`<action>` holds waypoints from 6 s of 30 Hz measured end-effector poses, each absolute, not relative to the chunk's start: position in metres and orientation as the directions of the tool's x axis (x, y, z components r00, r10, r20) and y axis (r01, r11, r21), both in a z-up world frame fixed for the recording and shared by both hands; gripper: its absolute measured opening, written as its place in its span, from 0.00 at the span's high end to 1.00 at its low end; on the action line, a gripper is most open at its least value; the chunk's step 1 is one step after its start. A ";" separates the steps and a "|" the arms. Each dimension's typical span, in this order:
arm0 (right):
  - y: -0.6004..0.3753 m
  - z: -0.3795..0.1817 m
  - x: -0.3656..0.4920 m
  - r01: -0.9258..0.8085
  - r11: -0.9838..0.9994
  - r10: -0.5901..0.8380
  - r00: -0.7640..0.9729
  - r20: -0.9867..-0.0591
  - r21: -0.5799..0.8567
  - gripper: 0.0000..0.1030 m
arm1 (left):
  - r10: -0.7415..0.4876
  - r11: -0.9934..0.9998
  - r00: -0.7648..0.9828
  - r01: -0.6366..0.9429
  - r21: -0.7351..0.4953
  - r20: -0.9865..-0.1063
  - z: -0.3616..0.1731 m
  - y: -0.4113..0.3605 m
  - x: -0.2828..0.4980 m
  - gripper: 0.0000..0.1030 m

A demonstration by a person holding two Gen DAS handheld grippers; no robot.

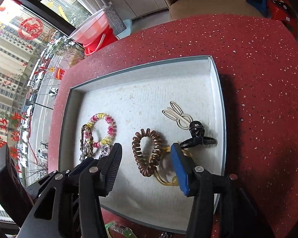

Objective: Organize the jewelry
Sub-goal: 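Release the coil hair tie beside the yellow hair tie while the left tool releases the brooch by the bracelets, then move the right tool to the silver heart locket while the left tool approaches the green bangle, then grasp the heart locket with the right tool while the left tool grasps the green bangle rim, then carry the heart locket with the right tool while the left tool carries the green bangle into the tray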

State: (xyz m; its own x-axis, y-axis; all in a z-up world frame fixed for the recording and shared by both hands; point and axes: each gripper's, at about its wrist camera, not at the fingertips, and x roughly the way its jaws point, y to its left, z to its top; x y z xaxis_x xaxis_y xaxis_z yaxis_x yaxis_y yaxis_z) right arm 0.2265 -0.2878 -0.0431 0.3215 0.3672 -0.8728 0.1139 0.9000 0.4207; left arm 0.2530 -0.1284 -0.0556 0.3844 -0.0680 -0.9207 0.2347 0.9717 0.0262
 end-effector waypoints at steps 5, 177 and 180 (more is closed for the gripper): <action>-0.295 -0.034 0.216 0.138 0.892 0.364 0.346 -0.865 0.431 0.47 | -0.070 0.975 0.381 0.223 0.018 -0.922 -0.052 -0.125 0.254 0.74; -0.290 0.010 0.118 0.149 0.916 0.293 0.381 -0.877 0.371 0.80 | -0.213 0.963 0.366 0.236 -0.131 -0.906 0.001 -0.067 0.186 0.76; -0.290 0.009 0.127 0.143 0.916 0.298 0.381 -0.875 0.374 0.80 | -0.208 0.965 0.367 0.227 -0.130 -0.907 -0.001 -0.067 0.196 0.76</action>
State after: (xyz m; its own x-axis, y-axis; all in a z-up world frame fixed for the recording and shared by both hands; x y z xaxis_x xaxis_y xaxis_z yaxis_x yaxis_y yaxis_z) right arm 0.1267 -0.2899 0.0093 0.3809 0.2978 -0.8753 0.1432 0.9163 0.3741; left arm 0.1955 -0.0666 -0.0005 0.3674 -0.2080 -0.9065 0.2266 0.9653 -0.1296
